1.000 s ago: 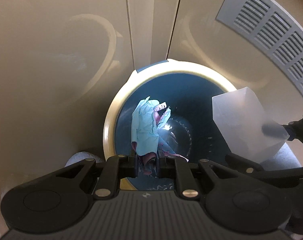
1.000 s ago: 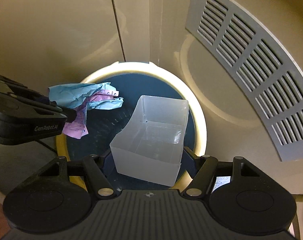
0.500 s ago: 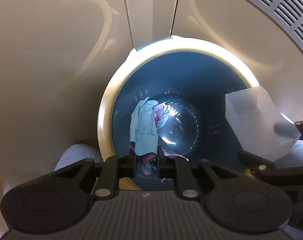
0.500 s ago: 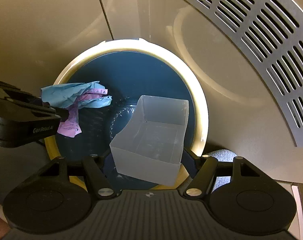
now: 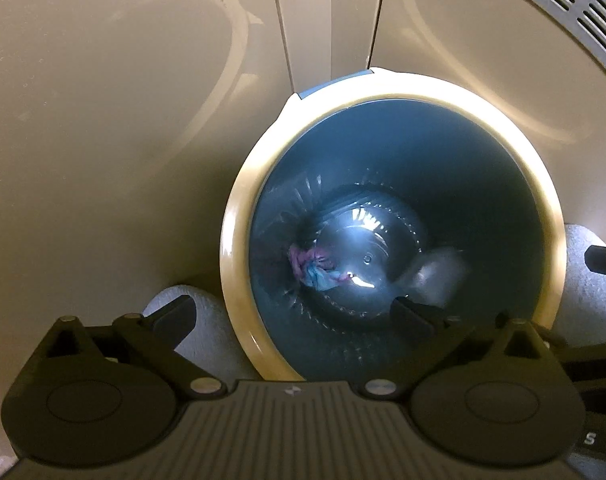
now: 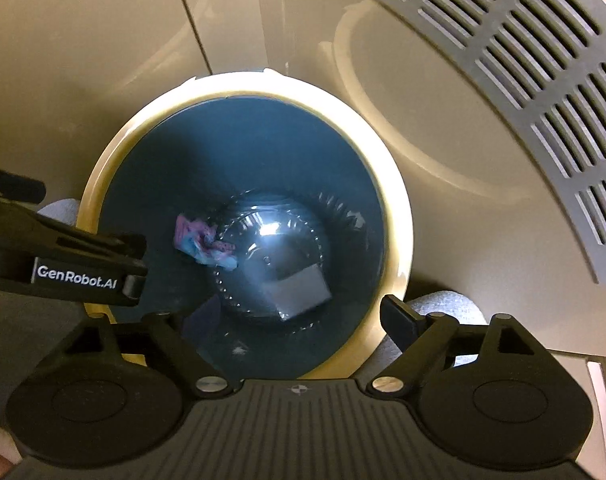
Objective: Collect trash
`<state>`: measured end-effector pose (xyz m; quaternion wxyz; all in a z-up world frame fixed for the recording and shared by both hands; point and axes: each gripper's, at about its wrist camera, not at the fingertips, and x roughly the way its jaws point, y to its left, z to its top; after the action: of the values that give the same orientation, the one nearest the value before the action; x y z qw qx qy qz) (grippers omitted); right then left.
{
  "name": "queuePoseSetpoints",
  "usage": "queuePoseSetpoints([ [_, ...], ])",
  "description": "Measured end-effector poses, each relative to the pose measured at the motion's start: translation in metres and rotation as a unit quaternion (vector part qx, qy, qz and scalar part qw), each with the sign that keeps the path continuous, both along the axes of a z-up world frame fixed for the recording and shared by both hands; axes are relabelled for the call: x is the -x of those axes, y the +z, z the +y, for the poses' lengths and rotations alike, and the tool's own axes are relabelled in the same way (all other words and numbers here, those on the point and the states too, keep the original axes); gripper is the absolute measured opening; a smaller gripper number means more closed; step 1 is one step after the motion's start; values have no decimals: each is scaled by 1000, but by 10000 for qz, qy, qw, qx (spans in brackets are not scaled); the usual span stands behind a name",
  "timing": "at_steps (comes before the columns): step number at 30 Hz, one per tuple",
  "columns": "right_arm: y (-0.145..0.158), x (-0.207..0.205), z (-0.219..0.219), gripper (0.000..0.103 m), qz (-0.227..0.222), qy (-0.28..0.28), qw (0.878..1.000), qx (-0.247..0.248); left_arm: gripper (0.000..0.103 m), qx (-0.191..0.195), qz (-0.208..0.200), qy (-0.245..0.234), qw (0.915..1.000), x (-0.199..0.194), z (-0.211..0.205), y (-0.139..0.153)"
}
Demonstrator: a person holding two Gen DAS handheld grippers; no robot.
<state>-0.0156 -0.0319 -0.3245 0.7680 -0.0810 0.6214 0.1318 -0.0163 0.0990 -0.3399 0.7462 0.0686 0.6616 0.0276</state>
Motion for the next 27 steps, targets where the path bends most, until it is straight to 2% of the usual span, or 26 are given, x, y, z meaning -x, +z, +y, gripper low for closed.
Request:
queuePoseSetpoints([
  [3,10,4,-2,89,-93,-21,9999,-67,103,35,-24,1,10000,5,1,7],
  [7,33,12,-6,89,-286,25,9993,-243,103,186,-175,58,9997,9,5,39],
  [13,71,38,-11,92,-812,214,9954,-468,103,340,-668,140,9971,39,13,85],
  [16,85,55,-13,93,-1222,283,9914,-383,103,154,-906,198,9956,56,14,88],
  [18,92,66,-14,93,-1420,282,9889,-319,103,80,-918,182,9956,65,12,84],
  [23,95,81,-15,93,-1473,409,9878,-298,103,18,-861,102,9962,73,7,75],
  [27,99,84,-13,93,-1506,416,9873,-297,103,-48,-954,32,9954,77,3,82],
])
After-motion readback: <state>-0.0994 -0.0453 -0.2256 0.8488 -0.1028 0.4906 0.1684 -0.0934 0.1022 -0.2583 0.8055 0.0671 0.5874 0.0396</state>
